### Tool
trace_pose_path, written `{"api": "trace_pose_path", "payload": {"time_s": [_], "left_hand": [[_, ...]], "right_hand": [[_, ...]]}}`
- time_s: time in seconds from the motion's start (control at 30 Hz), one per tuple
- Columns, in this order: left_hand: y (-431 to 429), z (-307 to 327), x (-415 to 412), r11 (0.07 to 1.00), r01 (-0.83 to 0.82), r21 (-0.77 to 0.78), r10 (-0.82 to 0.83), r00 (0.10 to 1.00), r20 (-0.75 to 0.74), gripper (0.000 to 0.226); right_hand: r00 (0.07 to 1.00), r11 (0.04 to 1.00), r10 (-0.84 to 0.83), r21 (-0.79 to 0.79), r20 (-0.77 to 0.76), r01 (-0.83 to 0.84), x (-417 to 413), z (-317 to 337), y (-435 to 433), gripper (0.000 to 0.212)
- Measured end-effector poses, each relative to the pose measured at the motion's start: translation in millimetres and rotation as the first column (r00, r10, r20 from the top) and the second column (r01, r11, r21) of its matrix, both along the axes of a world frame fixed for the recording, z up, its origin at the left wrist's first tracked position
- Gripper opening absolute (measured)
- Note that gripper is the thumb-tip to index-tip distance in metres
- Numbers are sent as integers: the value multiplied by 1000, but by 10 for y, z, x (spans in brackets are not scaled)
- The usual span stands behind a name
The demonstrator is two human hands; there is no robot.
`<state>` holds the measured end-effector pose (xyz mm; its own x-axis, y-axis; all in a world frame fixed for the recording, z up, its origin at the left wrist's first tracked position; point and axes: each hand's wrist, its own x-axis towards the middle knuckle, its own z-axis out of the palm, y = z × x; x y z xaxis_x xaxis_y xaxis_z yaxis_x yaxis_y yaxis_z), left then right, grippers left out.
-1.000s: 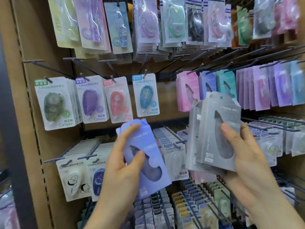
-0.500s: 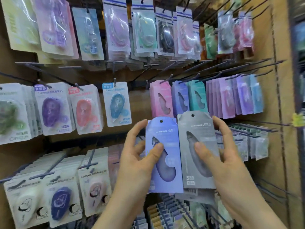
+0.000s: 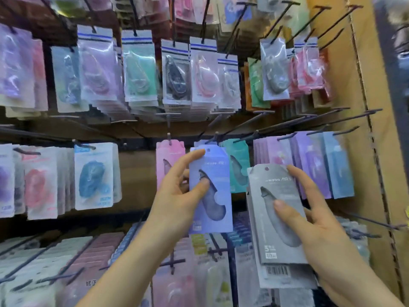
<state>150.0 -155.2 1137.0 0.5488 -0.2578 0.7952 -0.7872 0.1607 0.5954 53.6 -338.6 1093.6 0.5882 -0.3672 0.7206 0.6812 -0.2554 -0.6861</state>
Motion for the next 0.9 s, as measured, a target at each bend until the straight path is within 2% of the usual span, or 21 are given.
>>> {"api": "trace_pose_path", "payload": {"time_s": [0.17,0.33,0.47,0.67,0.9], "left_hand": [[-339,265,21,993,-113,-24,115,986,124,48],[-447,288,47,958,-287,21,280,947,156,52],[-397,257,37,939,-341,51,331,933,139,54],[-381,342,92,882,-460,101,432,876,214,57],[-368,410,321,796,-555,243,512,831,220,59]], "right_hand": [[981,983,183,-20,64,-182,269,104,-317,55],[936,940,341,-31,83,-340,386,103,-413,48],[940,940,340,-51,36,-338,411,82,-456,57],[951,952,304,-41,55,-302,419,80,-471,51],[973,966,222,-147,59,-211,340,153,-420,61]]}}
